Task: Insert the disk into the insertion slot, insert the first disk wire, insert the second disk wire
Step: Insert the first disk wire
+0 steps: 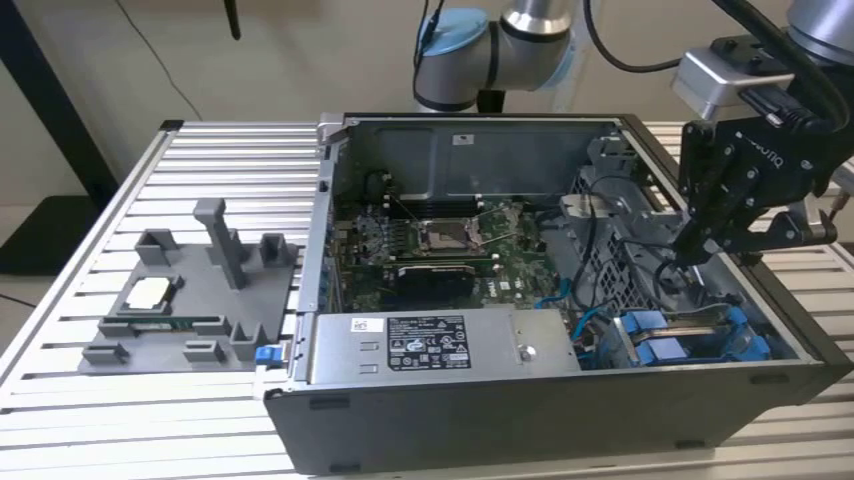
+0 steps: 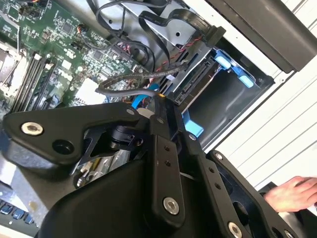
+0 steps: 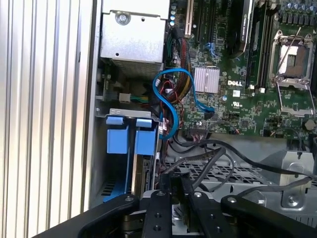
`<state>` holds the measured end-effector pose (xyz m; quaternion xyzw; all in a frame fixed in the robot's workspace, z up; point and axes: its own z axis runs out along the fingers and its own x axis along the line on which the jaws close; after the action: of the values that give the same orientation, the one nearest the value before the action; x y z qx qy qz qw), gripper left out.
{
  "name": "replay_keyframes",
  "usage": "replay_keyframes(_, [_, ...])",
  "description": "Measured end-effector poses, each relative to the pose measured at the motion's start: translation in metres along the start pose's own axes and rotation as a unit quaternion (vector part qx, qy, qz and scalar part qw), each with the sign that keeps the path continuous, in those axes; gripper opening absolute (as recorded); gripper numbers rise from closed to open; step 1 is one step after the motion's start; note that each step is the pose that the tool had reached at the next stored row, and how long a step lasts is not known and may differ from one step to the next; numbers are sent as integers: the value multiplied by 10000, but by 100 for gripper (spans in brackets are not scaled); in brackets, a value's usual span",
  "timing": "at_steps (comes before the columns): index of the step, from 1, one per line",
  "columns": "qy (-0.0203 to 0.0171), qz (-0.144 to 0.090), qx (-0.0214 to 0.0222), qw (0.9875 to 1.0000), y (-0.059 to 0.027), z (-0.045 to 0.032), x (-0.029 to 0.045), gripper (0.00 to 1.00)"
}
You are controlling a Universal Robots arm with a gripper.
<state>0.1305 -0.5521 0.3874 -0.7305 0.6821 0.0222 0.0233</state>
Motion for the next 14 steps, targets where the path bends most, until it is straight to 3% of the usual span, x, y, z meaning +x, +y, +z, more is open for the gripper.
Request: replay_keyframes(14, [51,0,-4,10000,-3,13,41,19])
